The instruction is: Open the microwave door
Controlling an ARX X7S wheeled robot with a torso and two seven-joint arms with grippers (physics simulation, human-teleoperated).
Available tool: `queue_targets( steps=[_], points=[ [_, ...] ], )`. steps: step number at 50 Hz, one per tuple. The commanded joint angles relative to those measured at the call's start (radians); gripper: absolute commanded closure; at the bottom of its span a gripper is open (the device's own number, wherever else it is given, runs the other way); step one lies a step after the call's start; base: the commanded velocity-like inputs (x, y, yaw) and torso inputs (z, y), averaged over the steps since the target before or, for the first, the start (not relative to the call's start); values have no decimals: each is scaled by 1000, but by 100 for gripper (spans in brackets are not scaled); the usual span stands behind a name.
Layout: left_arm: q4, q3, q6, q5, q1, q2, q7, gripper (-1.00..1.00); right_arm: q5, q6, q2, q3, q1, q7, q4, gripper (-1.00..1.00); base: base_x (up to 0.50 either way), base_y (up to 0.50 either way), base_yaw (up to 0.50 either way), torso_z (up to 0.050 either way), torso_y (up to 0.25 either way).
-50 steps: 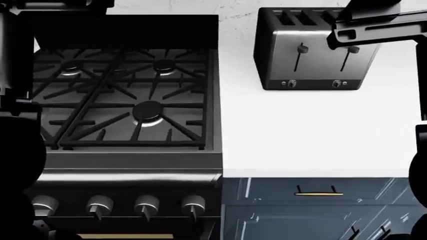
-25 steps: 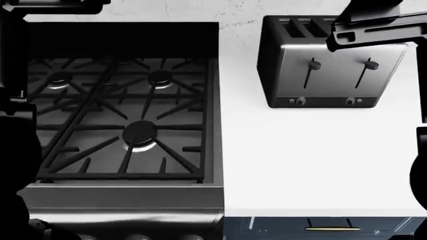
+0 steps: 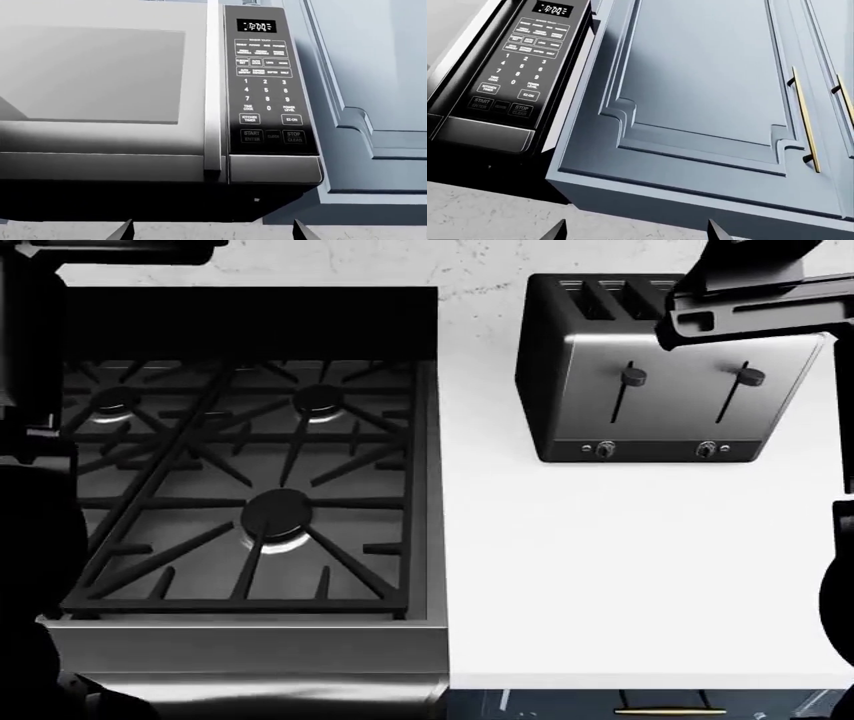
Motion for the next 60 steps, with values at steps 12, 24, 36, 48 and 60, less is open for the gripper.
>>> queue_targets(
  steps=[12, 24, 36, 48, 60],
  points=[
    [-65, 54, -25, 0, -108, -22, -2, -100, 42, -7, 16, 19, -21, 24, -6, -100, 0, 0, 0, 0, 0],
    [-114, 72, -77, -8, -249, -35, -4, -100, 60, -7, 22, 15, -15, 37, -1, -100, 0, 0, 0, 0, 0],
    [-202, 116, -121, 5, -373, -55, -1, -100, 77, -19, 29, 20, -27, 50, 2, -100, 0, 0, 0, 0, 0],
    [-357, 187, -124, 30, -500, -71, 31, -100, 94, -31, 37, 23, -33, 60, 5, -100, 0, 0, 0, 0, 0],
    [-565, 239, -65, 64, -646, -45, 67, -100, 122, -7, 47, 30, -13, 73, -5, -100, 0, 0, 0, 0, 0]
  ],
)
